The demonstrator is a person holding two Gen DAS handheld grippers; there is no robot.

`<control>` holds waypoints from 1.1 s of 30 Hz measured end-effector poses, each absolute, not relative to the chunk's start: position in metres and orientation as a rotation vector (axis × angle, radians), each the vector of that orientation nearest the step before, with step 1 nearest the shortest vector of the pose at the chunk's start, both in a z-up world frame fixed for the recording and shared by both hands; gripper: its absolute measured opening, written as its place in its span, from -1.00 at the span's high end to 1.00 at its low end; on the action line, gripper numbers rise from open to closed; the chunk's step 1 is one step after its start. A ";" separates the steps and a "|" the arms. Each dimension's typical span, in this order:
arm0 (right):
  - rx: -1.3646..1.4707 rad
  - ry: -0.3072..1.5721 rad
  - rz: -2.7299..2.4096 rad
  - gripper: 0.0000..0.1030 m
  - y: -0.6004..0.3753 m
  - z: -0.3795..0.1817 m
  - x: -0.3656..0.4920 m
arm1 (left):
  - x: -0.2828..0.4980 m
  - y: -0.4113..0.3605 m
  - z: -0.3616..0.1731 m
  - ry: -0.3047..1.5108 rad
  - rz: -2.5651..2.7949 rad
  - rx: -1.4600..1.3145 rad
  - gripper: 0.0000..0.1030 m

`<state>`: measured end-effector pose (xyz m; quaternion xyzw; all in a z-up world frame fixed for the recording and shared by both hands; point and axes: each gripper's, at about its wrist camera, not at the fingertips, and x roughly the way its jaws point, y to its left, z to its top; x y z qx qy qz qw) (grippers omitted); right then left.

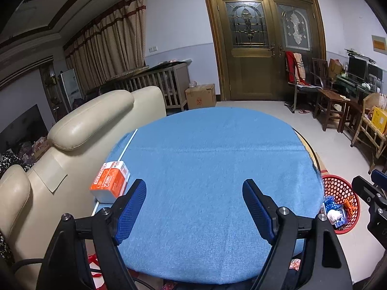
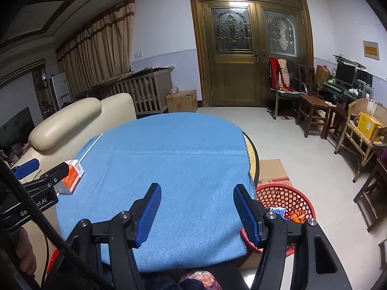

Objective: Collect trash

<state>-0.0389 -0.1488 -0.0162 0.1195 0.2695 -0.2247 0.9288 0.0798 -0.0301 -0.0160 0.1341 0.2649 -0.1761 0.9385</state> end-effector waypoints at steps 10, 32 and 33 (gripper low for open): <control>0.255 0.556 -0.453 -0.28 -0.148 -0.018 -0.037 | 0.082 -0.028 -0.016 0.548 -0.352 0.265 -0.60; 0.262 0.562 -0.445 -0.28 -0.147 -0.018 -0.034 | 0.080 -0.026 -0.016 0.548 -0.354 0.263 -0.61; 0.262 0.562 -0.445 -0.28 -0.146 -0.018 -0.034 | 0.080 -0.026 -0.016 0.547 -0.353 0.263 -0.61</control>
